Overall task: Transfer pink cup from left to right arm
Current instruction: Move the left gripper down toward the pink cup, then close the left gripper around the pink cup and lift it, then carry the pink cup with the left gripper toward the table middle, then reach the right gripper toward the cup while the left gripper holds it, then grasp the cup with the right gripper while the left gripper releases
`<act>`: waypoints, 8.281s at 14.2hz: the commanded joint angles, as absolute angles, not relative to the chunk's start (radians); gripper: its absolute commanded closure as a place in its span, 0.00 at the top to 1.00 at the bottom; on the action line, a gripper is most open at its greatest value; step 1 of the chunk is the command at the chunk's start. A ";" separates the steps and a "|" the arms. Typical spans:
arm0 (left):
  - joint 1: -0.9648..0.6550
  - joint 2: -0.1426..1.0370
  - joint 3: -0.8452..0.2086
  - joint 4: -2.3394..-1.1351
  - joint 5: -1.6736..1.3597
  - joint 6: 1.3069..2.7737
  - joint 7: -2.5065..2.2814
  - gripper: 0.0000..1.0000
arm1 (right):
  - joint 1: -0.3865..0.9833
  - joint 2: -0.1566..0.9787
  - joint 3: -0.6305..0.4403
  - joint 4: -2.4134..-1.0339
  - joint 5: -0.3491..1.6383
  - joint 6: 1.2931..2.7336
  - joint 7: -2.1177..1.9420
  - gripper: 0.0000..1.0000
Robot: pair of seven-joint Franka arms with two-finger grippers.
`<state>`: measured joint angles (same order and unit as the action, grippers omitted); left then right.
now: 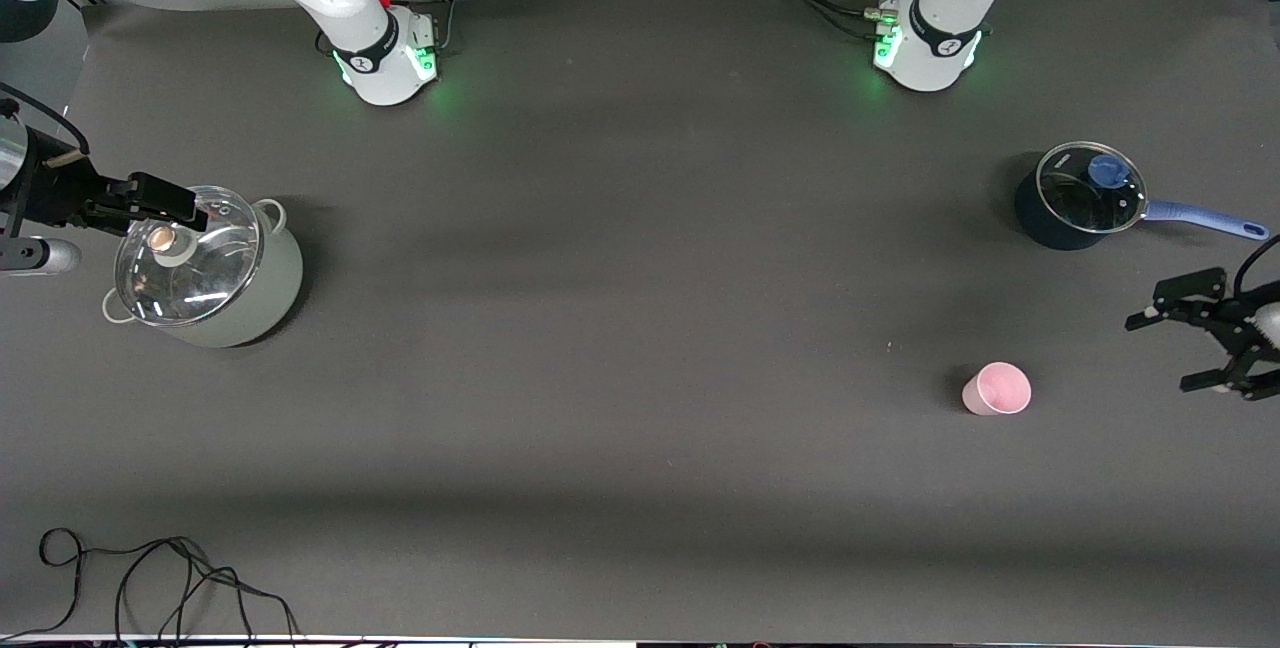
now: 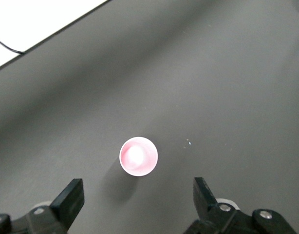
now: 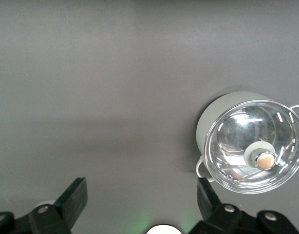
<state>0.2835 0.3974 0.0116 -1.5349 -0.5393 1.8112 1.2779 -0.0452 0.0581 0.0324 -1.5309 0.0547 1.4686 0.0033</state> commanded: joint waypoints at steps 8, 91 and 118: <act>0.448 0.618 -0.002 -1.689 -0.878 1.816 2.038 1.00 | -0.041 0.063 0.025 -1.520 0.052 1.451 -0.020 1.00; -0.632 0.173 -0.244 -1.827 -1.841 3.036 1.792 0.29 | 0.583 0.367 0.038 -1.051 0.230 1.615 1.509 0.98; -0.632 0.179 -0.244 -1.824 -1.841 3.045 1.787 0.31 | 0.627 0.465 0.041 -0.991 0.164 1.525 1.506 0.91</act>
